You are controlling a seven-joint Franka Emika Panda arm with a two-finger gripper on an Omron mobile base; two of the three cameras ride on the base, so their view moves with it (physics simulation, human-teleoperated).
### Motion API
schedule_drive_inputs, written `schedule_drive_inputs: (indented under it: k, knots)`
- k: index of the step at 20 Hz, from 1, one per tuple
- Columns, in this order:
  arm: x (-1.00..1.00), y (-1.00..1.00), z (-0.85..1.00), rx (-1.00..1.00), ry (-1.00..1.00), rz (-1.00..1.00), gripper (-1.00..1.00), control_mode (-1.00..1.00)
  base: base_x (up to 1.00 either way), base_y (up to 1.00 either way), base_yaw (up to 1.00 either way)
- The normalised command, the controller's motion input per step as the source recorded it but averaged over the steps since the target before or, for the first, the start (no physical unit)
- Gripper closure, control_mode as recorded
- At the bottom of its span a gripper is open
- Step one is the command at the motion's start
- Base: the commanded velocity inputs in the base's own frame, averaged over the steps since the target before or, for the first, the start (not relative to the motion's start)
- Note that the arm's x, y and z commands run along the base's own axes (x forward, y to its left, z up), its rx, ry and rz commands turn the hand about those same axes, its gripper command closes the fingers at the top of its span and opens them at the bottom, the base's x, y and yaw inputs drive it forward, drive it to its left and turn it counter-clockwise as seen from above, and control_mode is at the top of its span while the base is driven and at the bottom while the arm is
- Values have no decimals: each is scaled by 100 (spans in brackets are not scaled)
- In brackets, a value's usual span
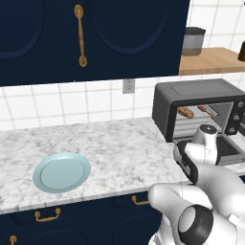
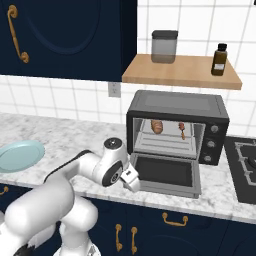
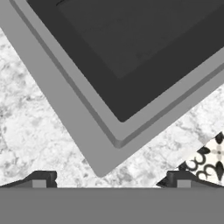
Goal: Pick up the kebab skewer and baguette bread, and place them inside the toaster oven. Close the toaster oven door and start by setting the timer.
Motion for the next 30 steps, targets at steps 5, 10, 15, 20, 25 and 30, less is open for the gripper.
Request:
schedule_drive_inputs:
  k: [5, 10, 15, 20, 25, 30]
  knots:
    - [0, 59, -45, 0, -1, -1, -100, -100, 0, 0, 0]
    - [-11, 26, -70, -3, 0, -1, -100, -100, 0, 0, 0]
    - [0, 1, -83, -5, -3, -1, -100, -100, 0, 0, 0]
    - [0, 3, -67, -1, -3, 0, -100, -100, 0, 0, 0]
    - [0, 0, -38, 0, -14, 0, -100, -100, 0, 0, 0]
    - [0, 4, -13, 0, -38, 0, -100, -100, 0, 0, 0]
